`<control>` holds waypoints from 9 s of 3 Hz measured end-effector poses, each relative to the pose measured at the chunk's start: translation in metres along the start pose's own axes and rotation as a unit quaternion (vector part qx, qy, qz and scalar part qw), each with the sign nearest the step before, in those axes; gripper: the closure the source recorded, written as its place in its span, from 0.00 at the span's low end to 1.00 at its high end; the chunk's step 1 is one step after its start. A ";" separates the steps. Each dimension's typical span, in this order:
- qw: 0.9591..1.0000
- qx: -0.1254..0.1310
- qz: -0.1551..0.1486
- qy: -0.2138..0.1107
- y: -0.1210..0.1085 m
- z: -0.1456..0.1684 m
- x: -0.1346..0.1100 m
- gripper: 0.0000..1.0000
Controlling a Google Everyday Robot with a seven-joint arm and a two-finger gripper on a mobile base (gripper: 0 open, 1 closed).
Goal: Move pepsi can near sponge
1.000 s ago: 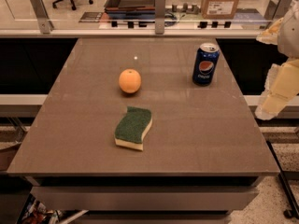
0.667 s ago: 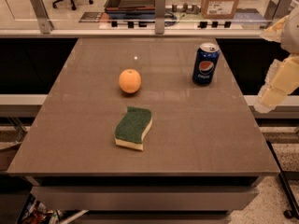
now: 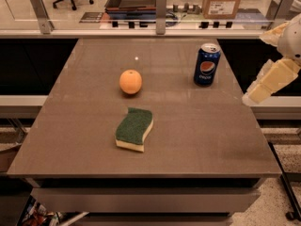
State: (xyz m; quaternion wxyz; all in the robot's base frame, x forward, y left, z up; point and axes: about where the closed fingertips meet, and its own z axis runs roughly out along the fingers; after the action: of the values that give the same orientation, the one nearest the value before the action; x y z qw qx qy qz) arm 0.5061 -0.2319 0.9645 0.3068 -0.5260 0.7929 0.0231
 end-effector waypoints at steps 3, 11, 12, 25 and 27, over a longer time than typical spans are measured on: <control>0.985 0.007 0.066 -0.160 -0.034 0.065 -0.014 0.00; 0.939 0.000 0.106 -0.328 -0.096 0.140 -0.051 0.64; 0.939 -0.002 0.105 -0.329 -0.095 0.141 -0.053 0.87; 0.929 -0.126 0.028 -0.347 0.145 0.082 -0.089 1.00; 0.929 -0.128 0.024 -0.346 0.148 0.081 -0.093 0.58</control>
Offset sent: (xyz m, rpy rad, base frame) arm 0.0717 0.0160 -0.0358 0.3657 -0.1284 -0.0322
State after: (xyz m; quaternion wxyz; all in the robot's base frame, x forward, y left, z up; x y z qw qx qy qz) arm 0.4425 -0.0607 0.9040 0.4917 -0.5009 0.6402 0.3121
